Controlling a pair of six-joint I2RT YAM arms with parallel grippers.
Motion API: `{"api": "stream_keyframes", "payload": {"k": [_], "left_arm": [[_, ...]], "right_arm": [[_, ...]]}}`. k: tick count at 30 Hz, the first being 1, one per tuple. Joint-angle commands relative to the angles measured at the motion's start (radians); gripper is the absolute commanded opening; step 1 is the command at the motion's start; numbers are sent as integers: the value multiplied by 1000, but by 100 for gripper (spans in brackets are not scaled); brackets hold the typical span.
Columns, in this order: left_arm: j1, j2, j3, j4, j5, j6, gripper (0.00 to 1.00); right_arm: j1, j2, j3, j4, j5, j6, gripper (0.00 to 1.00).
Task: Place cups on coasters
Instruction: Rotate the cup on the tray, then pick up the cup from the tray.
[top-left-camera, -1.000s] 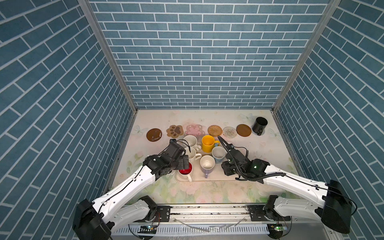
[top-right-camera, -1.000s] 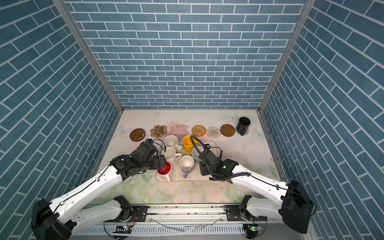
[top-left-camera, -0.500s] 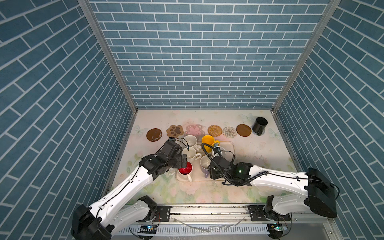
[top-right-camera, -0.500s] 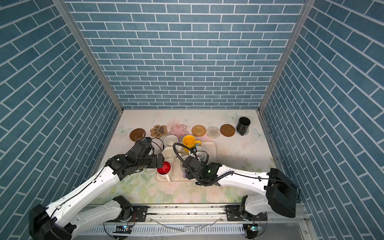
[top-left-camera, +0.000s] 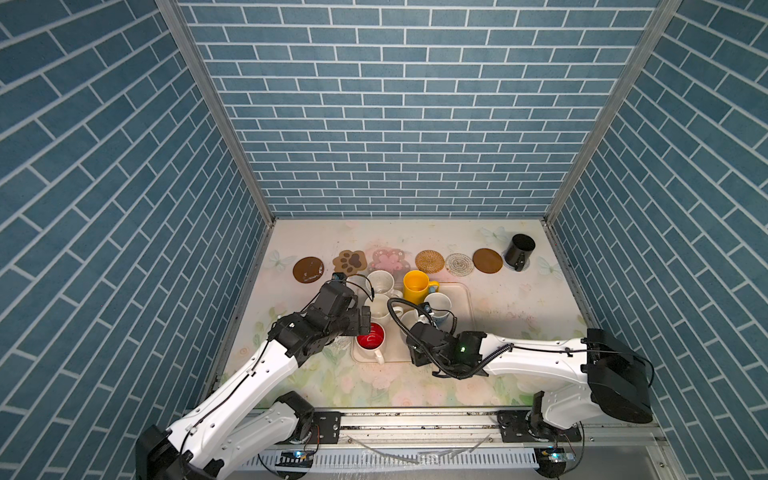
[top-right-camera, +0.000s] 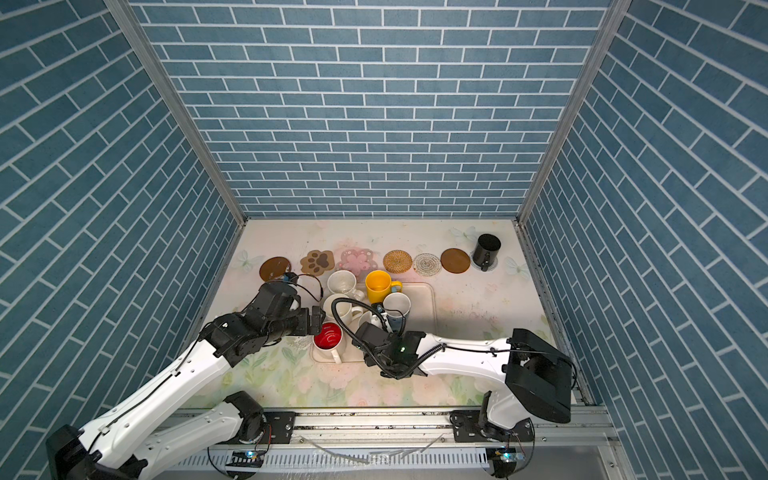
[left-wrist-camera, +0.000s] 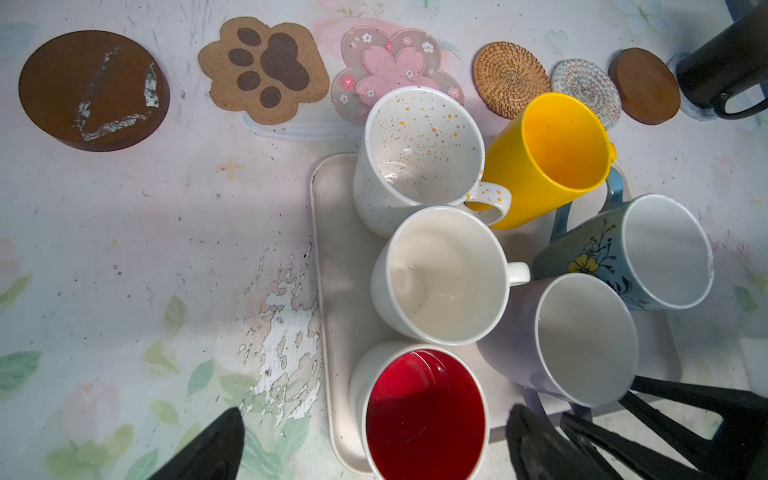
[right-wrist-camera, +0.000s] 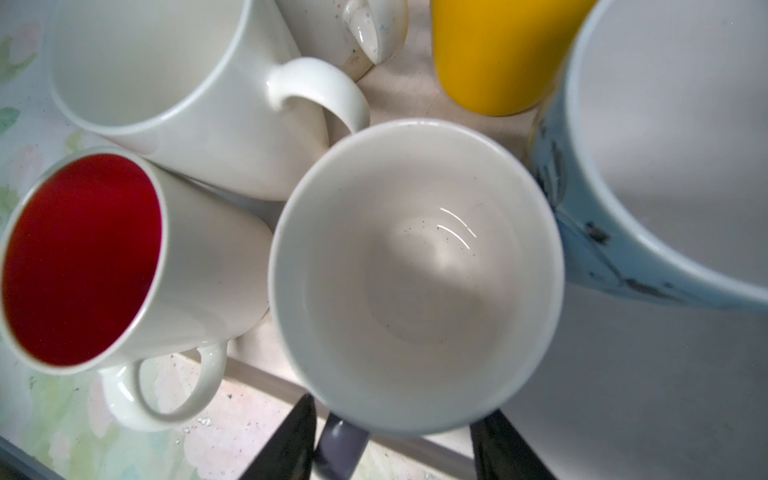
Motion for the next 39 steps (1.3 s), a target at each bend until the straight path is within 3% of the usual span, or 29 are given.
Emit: {"api": "stream_keyframes", "payload": {"k": [1,13,24,31,39], "left_arm": [[8,-5,4,-18,-18,12,99],[8,29,-7,44,0,7,99],[8,49,-2,45,22,17,99],[8,21,-10,33,8,12,99],[8,-14,3,-18,-12,7,99]], "right_arm": [[4,7,36,-41,42,39,51],[-9,9,35,-102,-2,16,29],[-45,72,53,-71,-68,-5,28],[-50,61,72,-103,-55,-44,9],[-50,55,101,-112,-87,-120,0]]}}
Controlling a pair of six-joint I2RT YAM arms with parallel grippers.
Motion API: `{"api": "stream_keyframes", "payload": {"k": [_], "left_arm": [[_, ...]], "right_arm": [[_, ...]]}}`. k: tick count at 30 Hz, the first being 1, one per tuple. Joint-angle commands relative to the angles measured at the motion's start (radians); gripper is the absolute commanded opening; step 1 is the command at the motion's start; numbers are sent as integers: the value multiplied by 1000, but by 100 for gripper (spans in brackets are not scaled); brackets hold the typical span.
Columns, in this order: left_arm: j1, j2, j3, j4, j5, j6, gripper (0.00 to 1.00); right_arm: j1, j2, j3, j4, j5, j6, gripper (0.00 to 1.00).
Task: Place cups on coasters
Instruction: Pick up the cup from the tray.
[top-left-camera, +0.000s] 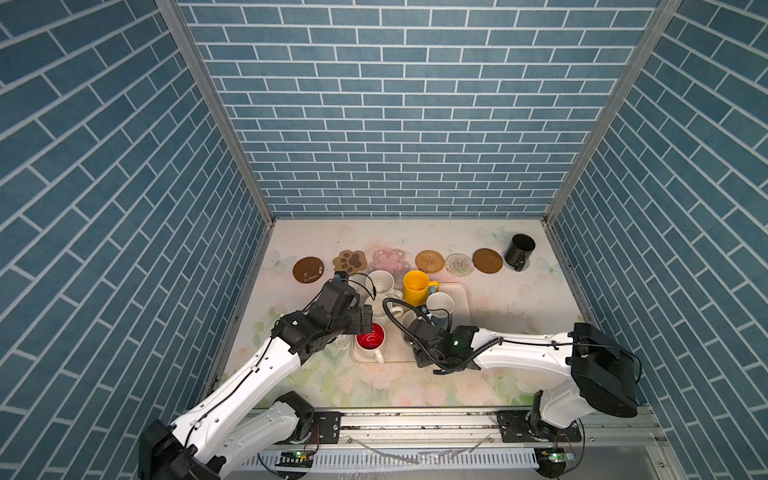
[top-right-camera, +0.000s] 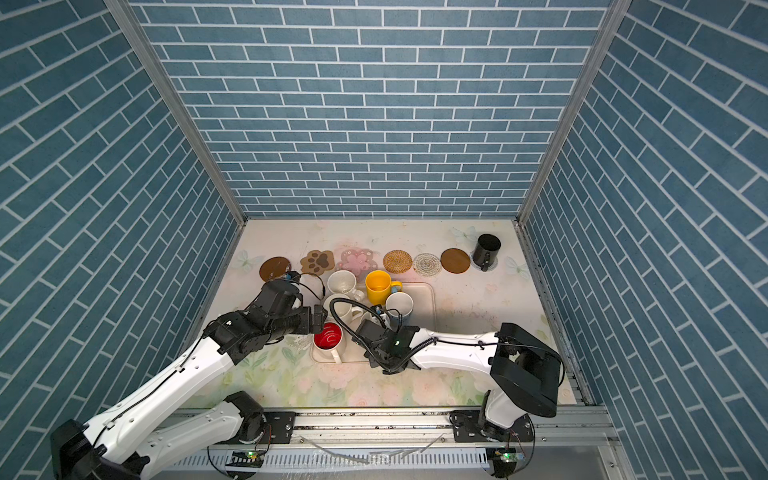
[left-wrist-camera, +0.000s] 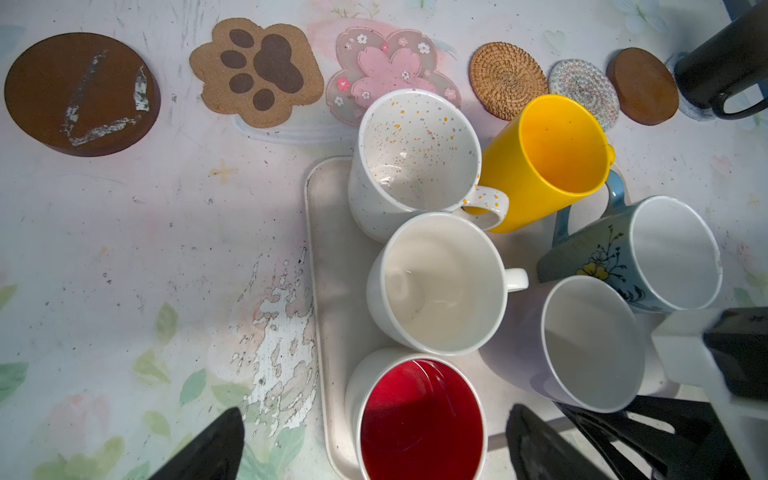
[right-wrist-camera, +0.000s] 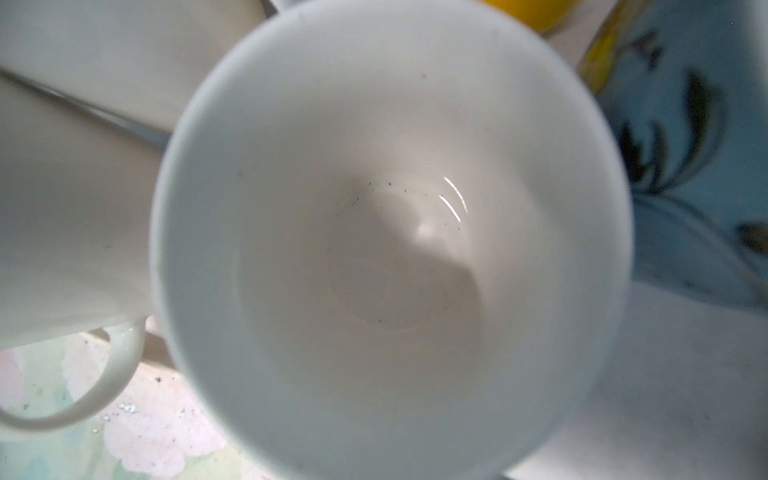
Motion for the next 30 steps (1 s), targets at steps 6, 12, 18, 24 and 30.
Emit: {"api": "stream_keyframes", "payload": {"k": [6,12,18,24,30], "left_arm": [[5,-71,8,-77,-32,-1,99],[6,-80,33,-111,-35,5,99],[6,-76,69,-136,-37,21,99],[6,-68,104,-148,-41,33,99],[6,-40,142,-154,-37,38,99]], "right_arm": [[-3,-28,80,-20,-7,-84,0],[-2,-51,106,-38,0,-101,0],[-2,-101,120,-64,25,-107,0],[-2,-155,167,-133,69,-137,0],[-33,-197,251,-233,87,-183,0]]}}
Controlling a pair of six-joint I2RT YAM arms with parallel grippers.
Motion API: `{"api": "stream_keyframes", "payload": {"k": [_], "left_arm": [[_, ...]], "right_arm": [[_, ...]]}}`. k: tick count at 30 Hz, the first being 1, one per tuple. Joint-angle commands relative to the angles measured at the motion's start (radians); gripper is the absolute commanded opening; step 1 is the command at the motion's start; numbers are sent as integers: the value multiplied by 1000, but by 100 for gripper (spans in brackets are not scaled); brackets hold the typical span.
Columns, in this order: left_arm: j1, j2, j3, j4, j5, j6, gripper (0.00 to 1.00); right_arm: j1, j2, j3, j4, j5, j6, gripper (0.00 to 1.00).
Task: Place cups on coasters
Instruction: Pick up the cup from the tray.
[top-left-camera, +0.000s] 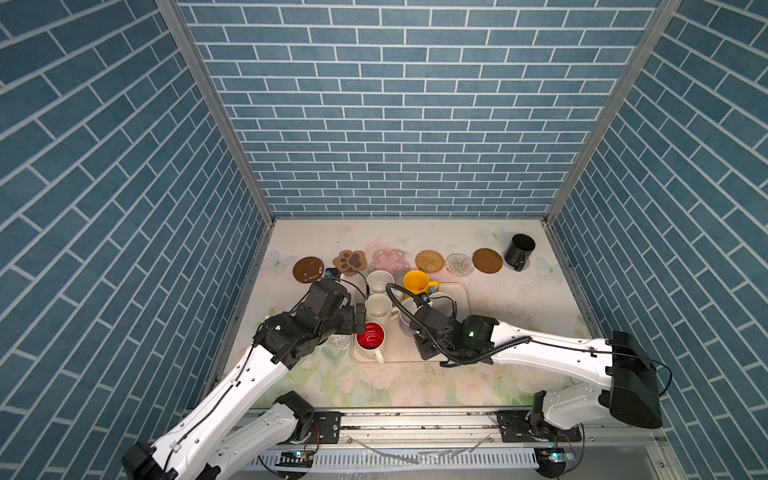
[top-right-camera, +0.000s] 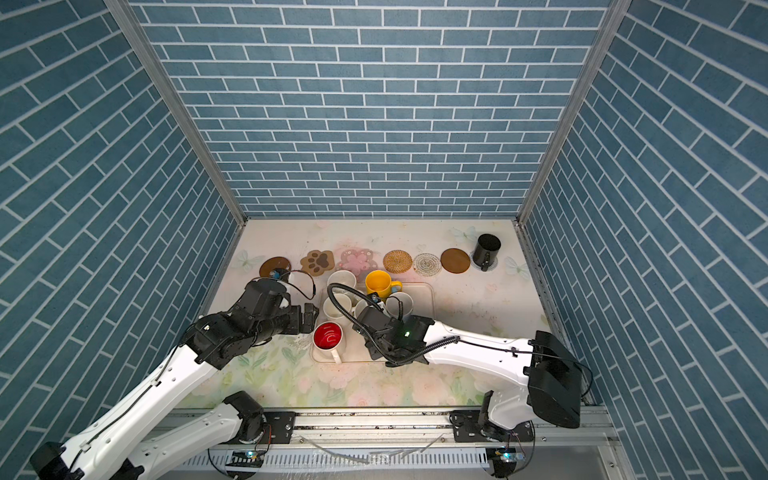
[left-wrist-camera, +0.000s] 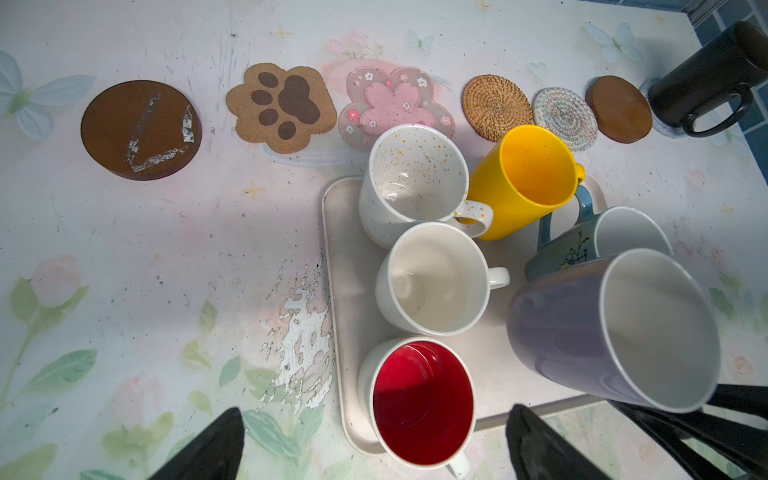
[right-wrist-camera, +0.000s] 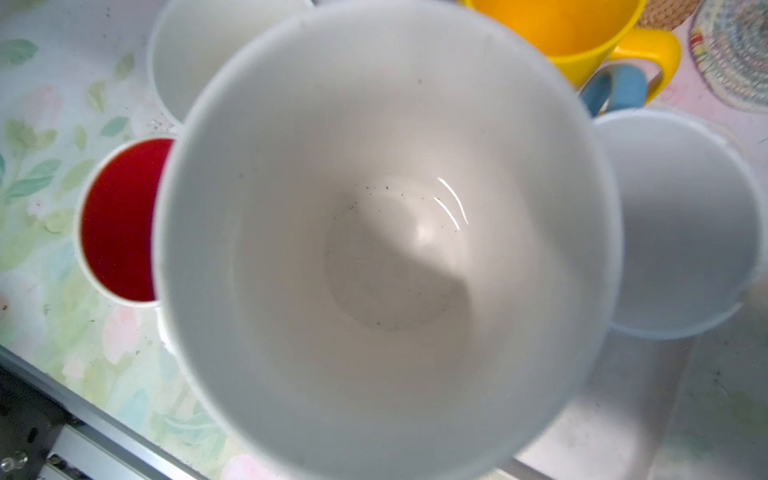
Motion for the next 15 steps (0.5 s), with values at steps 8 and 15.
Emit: {"api": "stream_keyframes", "payload": {"k": [8,15], "left_arm": [[6,94,164,-51,2,41,99],[6,209,303,-84,21,73,99]], "right_arm": [[-171,-112,197,-153,-10,-117,0],[-334,-122,285,-216,-84,-185,0]]}}
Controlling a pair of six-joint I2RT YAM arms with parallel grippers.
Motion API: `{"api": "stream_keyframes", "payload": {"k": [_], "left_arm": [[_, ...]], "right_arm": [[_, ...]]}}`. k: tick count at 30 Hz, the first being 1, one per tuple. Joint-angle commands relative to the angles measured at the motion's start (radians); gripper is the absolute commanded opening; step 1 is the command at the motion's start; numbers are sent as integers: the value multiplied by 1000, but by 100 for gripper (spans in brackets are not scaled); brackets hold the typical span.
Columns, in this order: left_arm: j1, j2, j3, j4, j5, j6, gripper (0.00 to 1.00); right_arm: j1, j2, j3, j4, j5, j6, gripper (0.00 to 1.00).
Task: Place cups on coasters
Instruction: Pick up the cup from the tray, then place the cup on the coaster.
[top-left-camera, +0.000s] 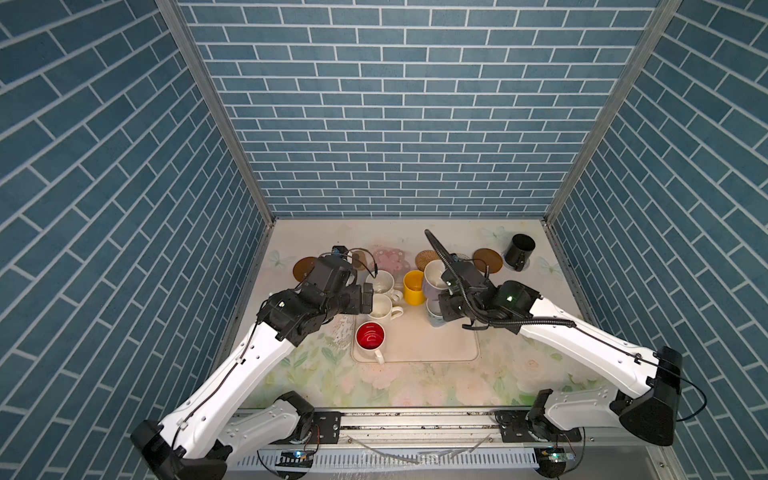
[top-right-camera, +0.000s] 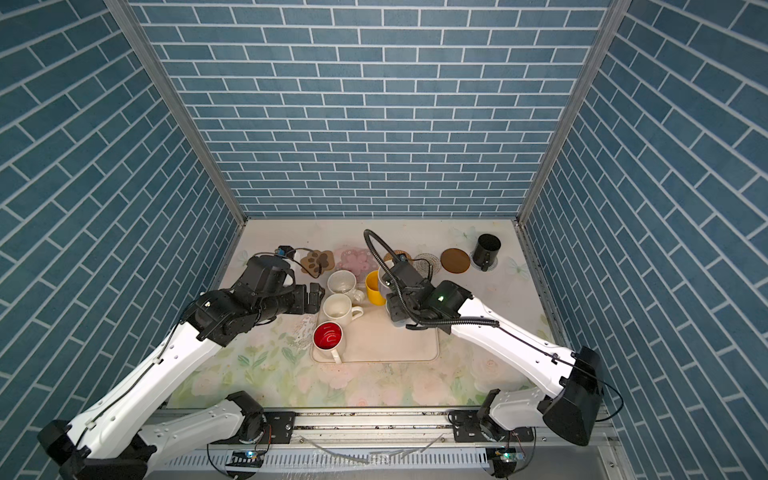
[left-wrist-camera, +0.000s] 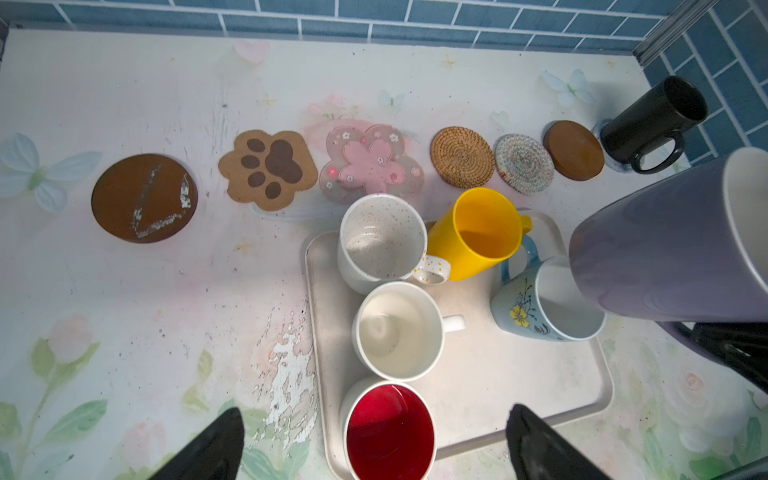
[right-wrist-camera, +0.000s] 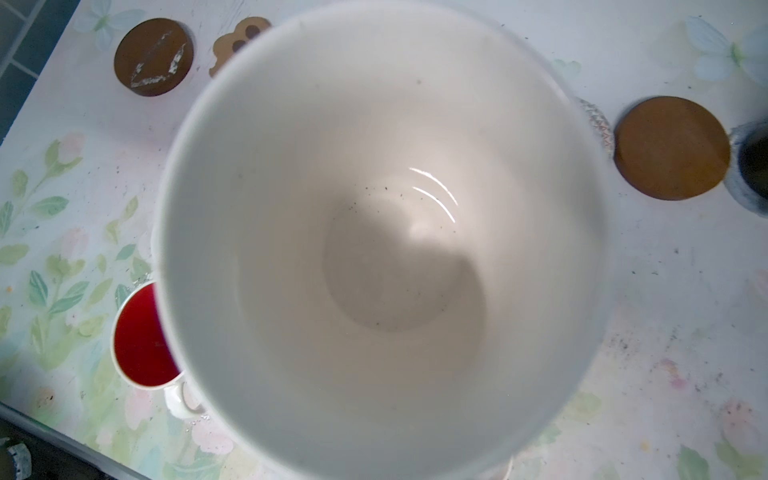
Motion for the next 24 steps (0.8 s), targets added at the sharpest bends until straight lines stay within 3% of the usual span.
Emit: {"api": "stream_keyframes", "payload": {"k": [1,14,24], "left_arm": [[6,52,61,-43,14,36,99],[12,272,269,-45,60,95,99],[49,414,388,-37,151,136,99]], "right_arm": [[-69,-27,97,-26,-35,-65,0],[-393,105,222,-45,-206,-124,0],[-592,215,227,31,-243,-121,0]]}}
